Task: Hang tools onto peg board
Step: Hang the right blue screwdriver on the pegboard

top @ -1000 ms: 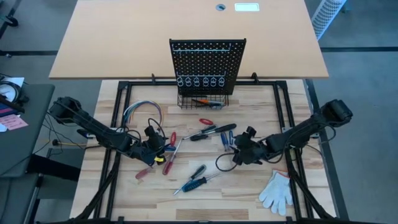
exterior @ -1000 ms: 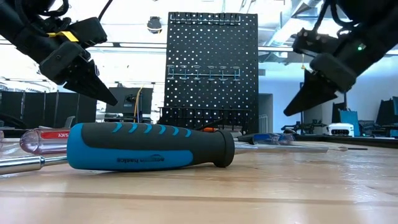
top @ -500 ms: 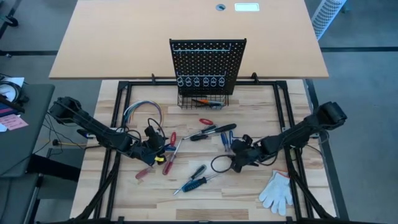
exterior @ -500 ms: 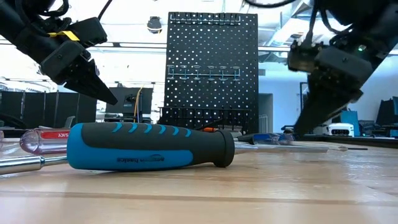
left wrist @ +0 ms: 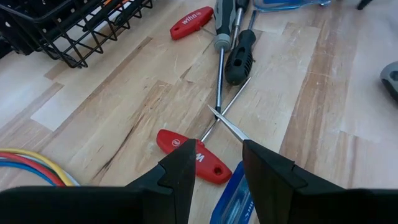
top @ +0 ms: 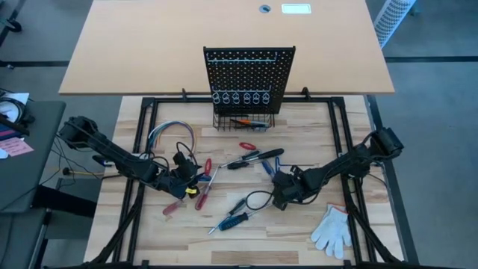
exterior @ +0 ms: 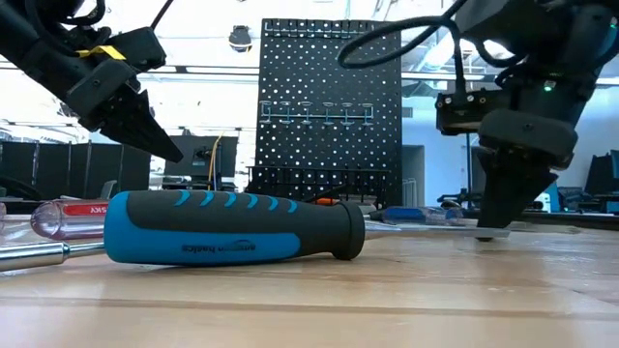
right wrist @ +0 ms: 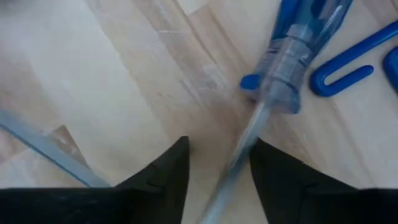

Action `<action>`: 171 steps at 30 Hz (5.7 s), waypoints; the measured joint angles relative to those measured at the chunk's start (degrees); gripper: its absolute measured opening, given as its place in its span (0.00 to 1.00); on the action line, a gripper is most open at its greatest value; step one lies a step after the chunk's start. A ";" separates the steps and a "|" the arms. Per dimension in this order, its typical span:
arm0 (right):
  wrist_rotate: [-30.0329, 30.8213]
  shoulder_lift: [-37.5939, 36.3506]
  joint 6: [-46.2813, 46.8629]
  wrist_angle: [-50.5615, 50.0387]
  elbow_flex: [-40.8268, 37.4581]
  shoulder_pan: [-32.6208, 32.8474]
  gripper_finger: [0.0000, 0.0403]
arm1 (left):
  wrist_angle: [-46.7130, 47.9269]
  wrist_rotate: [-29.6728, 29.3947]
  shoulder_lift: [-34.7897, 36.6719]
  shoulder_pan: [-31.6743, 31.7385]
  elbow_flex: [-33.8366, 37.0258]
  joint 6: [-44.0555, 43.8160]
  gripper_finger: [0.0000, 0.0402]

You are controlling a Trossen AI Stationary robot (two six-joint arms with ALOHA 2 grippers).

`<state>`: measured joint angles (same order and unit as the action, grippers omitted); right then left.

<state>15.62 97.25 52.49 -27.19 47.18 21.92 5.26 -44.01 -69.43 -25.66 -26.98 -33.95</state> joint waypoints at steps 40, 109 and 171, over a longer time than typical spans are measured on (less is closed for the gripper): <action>6.25 -3.59 -58.55 72.01 16.81 -29.42 0.04 | -0.31 -0.07 -0.02 -0.69 0.00 -0.16 0.32; 10.06 17.29 -51.50 56.11 46.71 -39.72 0.16 | -0.49 -0.22 -0.02 -1.76 0.00 0.08 0.32; 19.46 6.11 -82.95 34.47 43.19 -36.78 0.19 | -0.44 -1.00 -0.02 -3.75 0.00 0.43 0.32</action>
<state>35.08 103.36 -30.46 7.28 90.37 -14.86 4.82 -45.00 -69.45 -29.41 -26.98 -33.52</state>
